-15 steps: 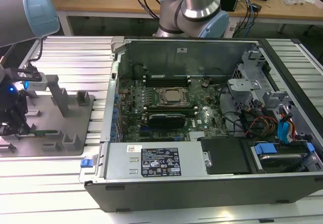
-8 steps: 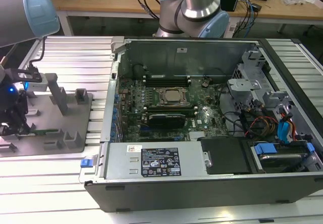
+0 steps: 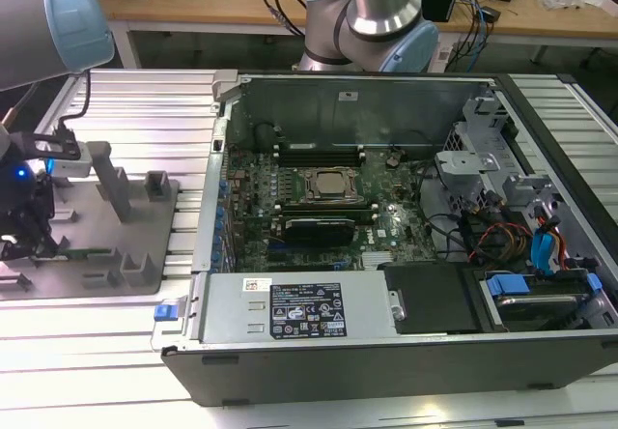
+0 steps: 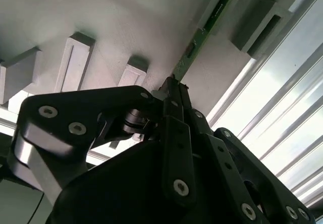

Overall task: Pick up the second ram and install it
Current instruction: 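Pick up the second ram and move it above second insertion slot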

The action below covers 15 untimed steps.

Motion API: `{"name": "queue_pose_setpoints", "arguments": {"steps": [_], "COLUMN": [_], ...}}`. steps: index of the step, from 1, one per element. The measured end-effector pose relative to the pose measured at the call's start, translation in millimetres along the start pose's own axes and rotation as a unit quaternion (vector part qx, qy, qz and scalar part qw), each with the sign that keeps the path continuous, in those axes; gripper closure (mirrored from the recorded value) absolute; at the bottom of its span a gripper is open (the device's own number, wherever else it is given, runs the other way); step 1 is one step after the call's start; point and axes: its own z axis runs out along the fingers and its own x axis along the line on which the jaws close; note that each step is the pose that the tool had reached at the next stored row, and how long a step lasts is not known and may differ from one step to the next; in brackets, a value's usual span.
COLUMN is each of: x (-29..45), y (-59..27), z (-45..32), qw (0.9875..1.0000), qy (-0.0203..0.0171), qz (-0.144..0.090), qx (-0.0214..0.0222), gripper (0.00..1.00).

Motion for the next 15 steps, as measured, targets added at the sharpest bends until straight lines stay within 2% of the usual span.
{"name": "queue_pose_setpoints", "arguments": {"steps": [15], "x": [0.1], "y": [0.0], "z": [0.0], "qw": [0.9999], "qy": [0.0005], "qz": [-0.016], "qx": [-0.0001], "gripper": [0.91]}}
